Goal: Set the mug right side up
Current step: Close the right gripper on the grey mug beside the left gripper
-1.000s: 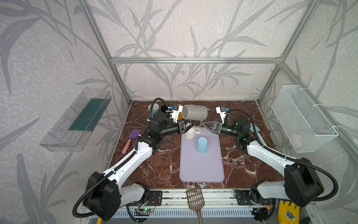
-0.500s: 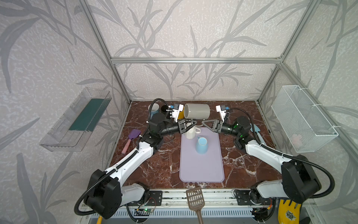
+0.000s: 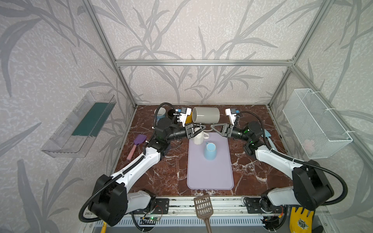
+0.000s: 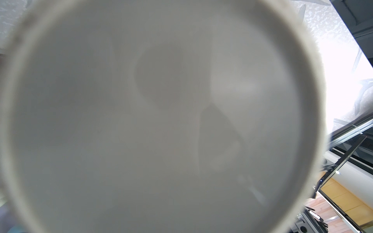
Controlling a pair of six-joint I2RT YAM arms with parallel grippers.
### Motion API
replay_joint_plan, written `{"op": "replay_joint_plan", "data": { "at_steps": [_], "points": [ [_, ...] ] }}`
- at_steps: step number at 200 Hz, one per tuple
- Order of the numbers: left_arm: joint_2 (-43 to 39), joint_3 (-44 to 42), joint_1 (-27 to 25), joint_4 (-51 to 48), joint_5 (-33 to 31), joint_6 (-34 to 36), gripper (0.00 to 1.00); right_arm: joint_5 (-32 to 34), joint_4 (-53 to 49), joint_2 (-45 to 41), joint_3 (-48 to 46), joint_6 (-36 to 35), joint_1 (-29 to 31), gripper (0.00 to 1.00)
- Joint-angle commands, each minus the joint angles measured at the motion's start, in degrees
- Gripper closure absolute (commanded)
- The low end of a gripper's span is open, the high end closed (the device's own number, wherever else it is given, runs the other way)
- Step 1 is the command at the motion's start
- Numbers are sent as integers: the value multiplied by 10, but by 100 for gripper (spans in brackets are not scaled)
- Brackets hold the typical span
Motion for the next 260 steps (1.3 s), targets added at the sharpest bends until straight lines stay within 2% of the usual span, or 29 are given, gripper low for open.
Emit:
{"op": "replay_joint_plan", "data": {
  "at_steps": [1,79,160,186,208,260],
  "points": [
    [2,6,3,108,24,-15,100,-6,49,7,8,18,-1,68],
    [23,4,3,155,39,-45,100,-7,65,6,9,30,-2,77],
    [38,16,7,132,46,-51,100,-10,64,6,8,30,-3,86],
    [50,19,8,142,48,-64,83,-12,64,5,6,30,-4,89],
    [58,20,9,161,50,-79,73,-17,64,4,6,30,-5,93],
    [64,24,11,157,51,-86,62,-20,42,-4,6,14,-5,100]
  ]
}}
